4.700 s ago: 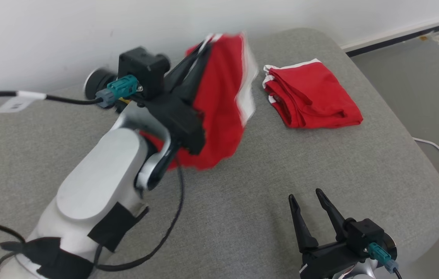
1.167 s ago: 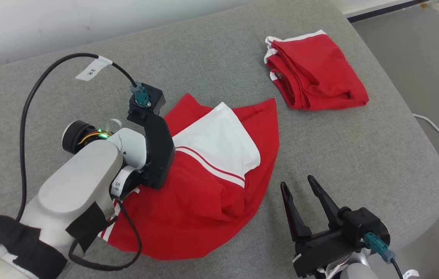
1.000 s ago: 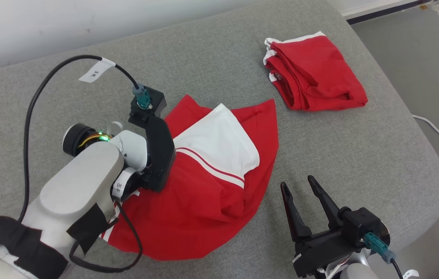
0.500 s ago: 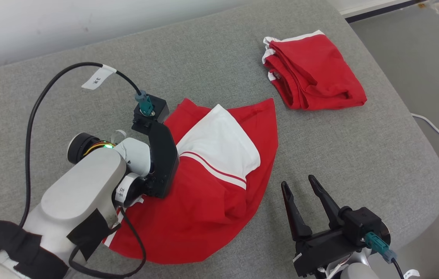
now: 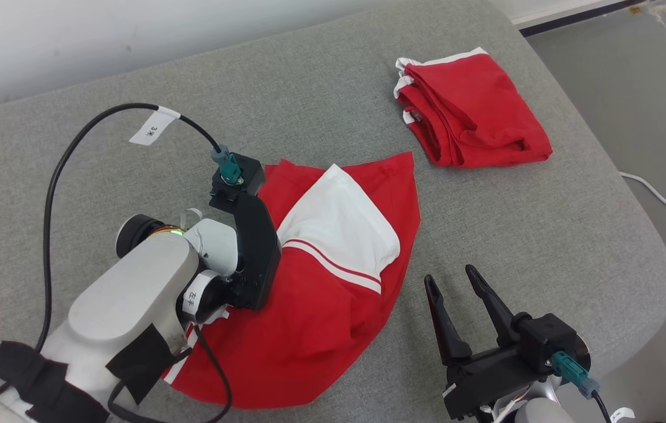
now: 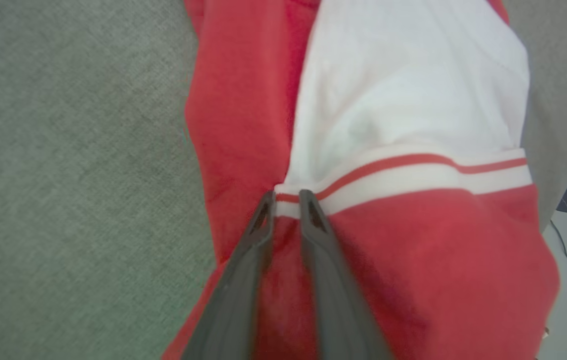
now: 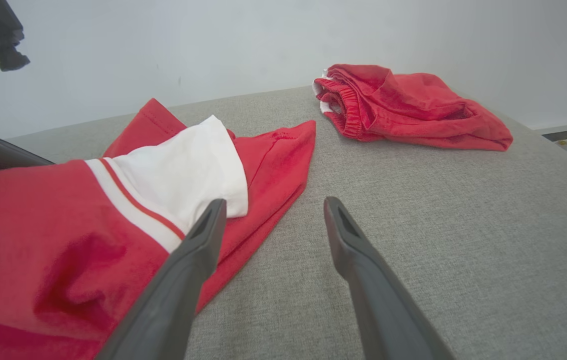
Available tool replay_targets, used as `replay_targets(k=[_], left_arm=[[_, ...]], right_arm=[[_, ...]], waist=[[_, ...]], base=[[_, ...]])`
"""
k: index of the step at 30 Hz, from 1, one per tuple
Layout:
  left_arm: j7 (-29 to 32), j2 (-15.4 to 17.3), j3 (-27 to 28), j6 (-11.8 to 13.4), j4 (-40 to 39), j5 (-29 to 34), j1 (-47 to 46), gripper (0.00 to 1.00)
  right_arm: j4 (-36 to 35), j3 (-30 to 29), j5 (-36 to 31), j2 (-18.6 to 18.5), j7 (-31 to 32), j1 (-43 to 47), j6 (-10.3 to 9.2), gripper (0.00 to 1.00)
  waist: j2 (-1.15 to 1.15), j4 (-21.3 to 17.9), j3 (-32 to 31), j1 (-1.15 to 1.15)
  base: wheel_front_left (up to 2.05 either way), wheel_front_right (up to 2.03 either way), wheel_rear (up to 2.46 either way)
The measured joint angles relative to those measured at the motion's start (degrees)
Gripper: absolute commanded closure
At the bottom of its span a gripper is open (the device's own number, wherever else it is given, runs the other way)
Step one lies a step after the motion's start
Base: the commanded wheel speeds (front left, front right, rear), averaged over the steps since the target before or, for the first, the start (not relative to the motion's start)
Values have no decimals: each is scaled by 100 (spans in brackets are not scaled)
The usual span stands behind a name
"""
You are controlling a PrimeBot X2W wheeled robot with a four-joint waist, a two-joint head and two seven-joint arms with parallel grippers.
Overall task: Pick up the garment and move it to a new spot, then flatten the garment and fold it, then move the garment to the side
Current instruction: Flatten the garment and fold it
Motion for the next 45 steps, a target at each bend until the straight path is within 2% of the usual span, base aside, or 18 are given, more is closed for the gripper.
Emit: replay_targets(k=[1,3,7,11,16,18,20,21,22,27,31,38,39,40,43,44,45], left_arm=[[12,-3,0,0,-8,-27,6,80],[42,-7,-2,2,-16,-34,25,100],[-20,11,-5,20,-66,-46,92,100],[-694,-48,126,-32,-163,80,51,100],[-1783,-308,516,-138,-276,133,-176,100],[-1996,-389,564,-183,-272,181,-260,100],[-1925,-436,499,-179,-191,192,-268,100],[-1898,-446,435,-174,-156,227,-258,75],[-1844,-467,419,-112,-113,232,-243,0],[-1673,-522,189,-64,119,235,30,0],[-1659,-716,105,-57,285,219,126,0],[-1608,-814,-73,30,672,364,81,0],[-1610,-831,-77,20,703,361,74,11],[-1623,-845,-83,-7,737,361,68,53],[-1726,-864,-89,-47,815,363,21,70],[-1760,-869,-93,-77,835,368,-12,80],[-1782,-882,-97,-83,845,379,-30,96]], right_arm=[[2,-2,0,0,0,0,0,0],[5,-2,-1,0,0,1,0,0],[15,-1,-1,0,0,2,0,0],[30,-27,-22,0,0,4,0,0],[62,-31,-40,1,0,7,0,0],[77,-35,-57,1,0,9,0,0],[90,-41,-69,1,0,18,0,0],[93,-45,-78,1,0,25,0,0],[93,-63,-79,1,0,29,0,0],[66,-82,-100,1,0,24,0,0],[41,-41,-119,1,0,-8,0,0],[21,52,-16,3,0,-84,0,0],[21,35,-13,1,0,-83,0,0],[20,33,-1,1,0,-81,0,0],[8,18,29,2,0,-80,0,0],[4,16,32,2,0,-79,0,0],[3,16,33,2,0,-78,0,0]], waist=[[0,-5,-5,0],[0,-12,-16,0],[1,-21,-47,0],[1,-3,-93,0],[0,42,-193,0],[0,65,-238,0],[0,94,-279,0],[0,112,-294,0],[1,133,-303,0],[0,225,-272,0],[0,241,-165,0],[1,96,-15,0],[0,61,1,0],[0,27,17,0],[0,-64,59,0],[0,-89,70,0],[0,-109,77,0]], base=[[0,0,0],[0,0,0],[0,0,0],[0,0,0],[0,0,0],[0,0,0],[0,0,0],[0,0,0],[0,0,0],[0,0,0],[0,0,0],[0,0,0],[0,0,0],[0,0,0],[0,0,0],[0,0,0],[0,0,0]])
